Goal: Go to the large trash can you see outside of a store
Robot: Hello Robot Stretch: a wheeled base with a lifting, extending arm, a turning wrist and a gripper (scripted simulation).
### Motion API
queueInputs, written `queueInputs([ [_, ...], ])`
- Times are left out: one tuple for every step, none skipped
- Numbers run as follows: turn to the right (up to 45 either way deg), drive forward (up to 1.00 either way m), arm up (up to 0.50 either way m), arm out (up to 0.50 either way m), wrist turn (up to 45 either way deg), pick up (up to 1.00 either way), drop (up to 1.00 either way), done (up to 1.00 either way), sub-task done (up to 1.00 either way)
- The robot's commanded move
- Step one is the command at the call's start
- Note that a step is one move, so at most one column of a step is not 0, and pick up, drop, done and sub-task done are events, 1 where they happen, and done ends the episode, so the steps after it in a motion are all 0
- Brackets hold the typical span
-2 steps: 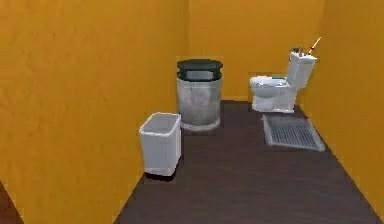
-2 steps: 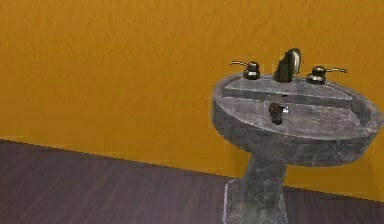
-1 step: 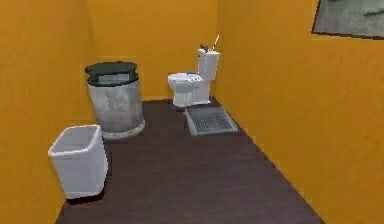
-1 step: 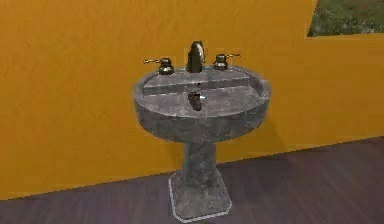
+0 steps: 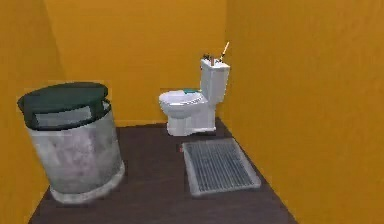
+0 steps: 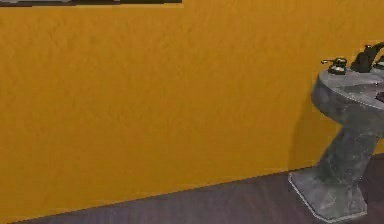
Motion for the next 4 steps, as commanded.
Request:
queueInputs([
  [0.0, 0.9, 0.0, 0.0, 0.0, 0.0, 0.0, 0.0, 0.0],
  [-45.0, 0.0, 0.0, 0.0, 0.0, 0.0, 0.0, 0.0, 0.0],
  [-9.0, 0.0, 0.0, 0.0, 0.0, 0.0, 0.0, 0.0, 0.0],
  [0.0, 0.0, 0.0, 0.0, 0.0, 0.0, 0.0, 1.0, 0.0],
])
